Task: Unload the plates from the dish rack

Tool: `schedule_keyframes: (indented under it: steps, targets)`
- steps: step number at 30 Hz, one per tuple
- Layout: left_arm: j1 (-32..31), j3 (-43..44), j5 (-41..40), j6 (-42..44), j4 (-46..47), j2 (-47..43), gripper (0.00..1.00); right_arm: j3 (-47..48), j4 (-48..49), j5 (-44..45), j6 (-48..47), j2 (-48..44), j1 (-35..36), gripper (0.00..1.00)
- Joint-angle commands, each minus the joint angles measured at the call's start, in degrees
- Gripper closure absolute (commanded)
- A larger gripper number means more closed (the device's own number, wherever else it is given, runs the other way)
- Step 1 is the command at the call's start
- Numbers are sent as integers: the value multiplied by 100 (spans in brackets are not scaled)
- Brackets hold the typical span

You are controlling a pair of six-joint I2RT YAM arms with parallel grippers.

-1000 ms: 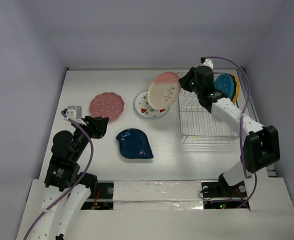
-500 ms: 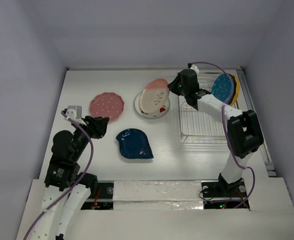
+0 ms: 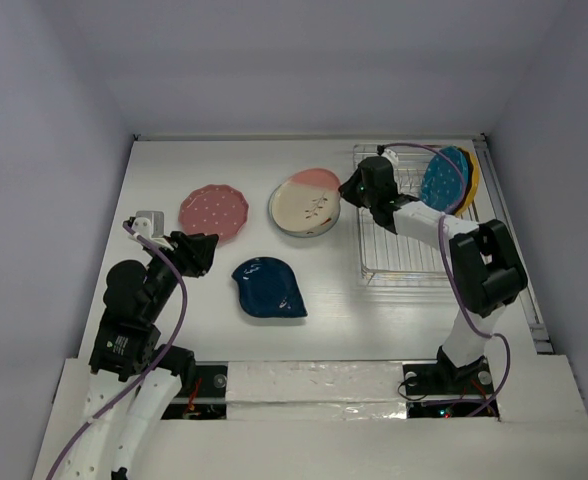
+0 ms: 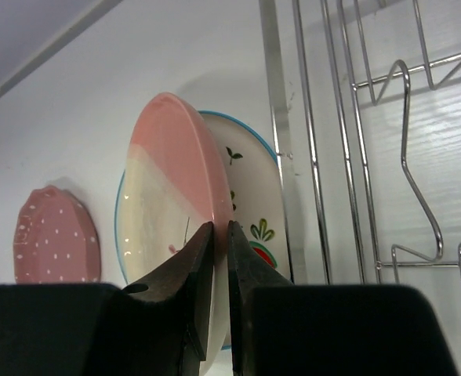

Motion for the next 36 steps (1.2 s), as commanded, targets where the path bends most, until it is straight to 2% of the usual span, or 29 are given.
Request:
schedule_keyframes:
  steps: [1,2,5,8,14,19,21,22,23,25,28,32,34,35,36]
  targets:
    - [31,50,56,-25,256,13,66,50,579,219,18,-114,111,91]
    - [31,50,65,-25,256,13,66,42,500,255,-113,-105,111,83]
    - [31,50,65,-25,256,-4,66,68,184,457,-359,-43,164,70]
    - [83,50,65,-25,256,-13,66,261,-220,668,-605,123,286,65]
    - [83,50,65,-25,256,-48,66,709,-801,1134,-940,440,523,62]
    - [83,50,83,-25,256,-57,66,885,-1011,1388,-1177,169,665,61]
    - [83,50,83,-25,256,-57,66,859,-1030,1538,-1326,-225,665,67]
    - [83,50,83,-17,256,-66,66,841,-1047,1695,-1405,-393,665,73]
    - [83,59,83,-25,256,-83,66,841,-1117,2036,-1615,-543,665,86]
    - [83,50,74,-16,238,-101,66,798,-1451,2433,-1757,-982,516,98]
    - [83,59,65,-16,238,-154,66,395,-1697,3110,-1960,-1666,9,100]
    - [31,77,39,-16,221,-233,68,-185,-1838,3358,-2048,-2354,-854,100]
    - [-22,68,30,-16,221,-233,68,-292,-1891,3341,-2144,-2512,-1136,91]
    - [-22,68,30,-8,220,-233,68,-284,-1935,3297,-2284,-2557,-1320,73]
    - [-83,68,30,-16,212,-233,68,-205,-2005,3314,-2320,-2513,-1382,67]
